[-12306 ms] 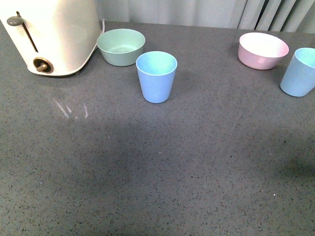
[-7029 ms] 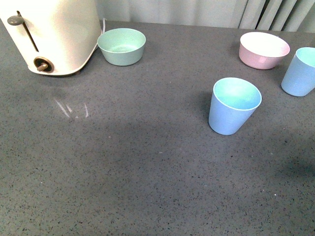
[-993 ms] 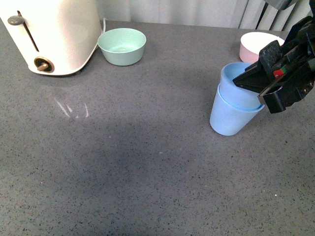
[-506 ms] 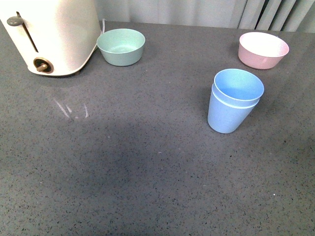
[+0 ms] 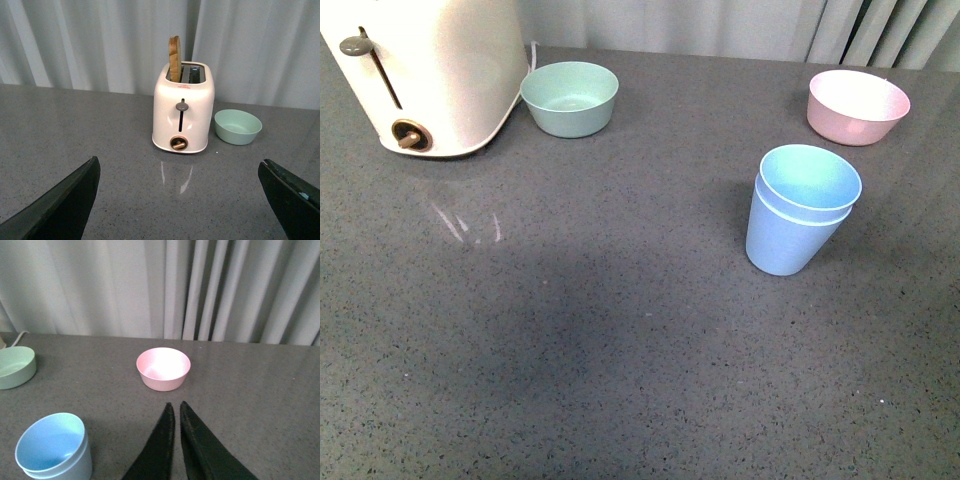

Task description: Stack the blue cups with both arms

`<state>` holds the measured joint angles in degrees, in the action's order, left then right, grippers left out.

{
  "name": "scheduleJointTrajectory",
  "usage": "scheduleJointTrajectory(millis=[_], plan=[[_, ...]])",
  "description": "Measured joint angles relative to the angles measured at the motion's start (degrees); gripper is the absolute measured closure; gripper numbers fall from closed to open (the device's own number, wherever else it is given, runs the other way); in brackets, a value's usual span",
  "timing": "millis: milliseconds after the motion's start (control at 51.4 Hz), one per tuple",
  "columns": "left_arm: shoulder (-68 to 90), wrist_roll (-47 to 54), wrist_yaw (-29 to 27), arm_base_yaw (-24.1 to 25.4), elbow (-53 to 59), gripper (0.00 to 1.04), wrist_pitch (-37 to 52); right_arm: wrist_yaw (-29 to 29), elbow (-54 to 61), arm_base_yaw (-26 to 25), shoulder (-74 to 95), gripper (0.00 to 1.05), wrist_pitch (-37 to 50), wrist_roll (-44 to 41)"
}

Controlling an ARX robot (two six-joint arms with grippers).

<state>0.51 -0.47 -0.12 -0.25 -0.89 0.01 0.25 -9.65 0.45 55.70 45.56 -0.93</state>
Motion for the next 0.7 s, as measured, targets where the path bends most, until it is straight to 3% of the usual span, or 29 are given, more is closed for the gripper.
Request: scheduleJointTrajectory(millis=[389,487,701], plan=[[0.00,0.00,0.02,0.00,0.00,0.09,0.00,-0.26,6.47,-0.26,-14.95,1.03,-8.61,0.33],[0.00,0.00,0.02,0.00,0.00,0.09,0.00,-0.17,8.26,-0.26,-16.13,1.03,-7.39,0.35],[0.00,0.00,0.00,0.00,0.00,0.09,0.00,-0.28,8.31,-0.31,-26.23,1.03,-16.48,0.35]])
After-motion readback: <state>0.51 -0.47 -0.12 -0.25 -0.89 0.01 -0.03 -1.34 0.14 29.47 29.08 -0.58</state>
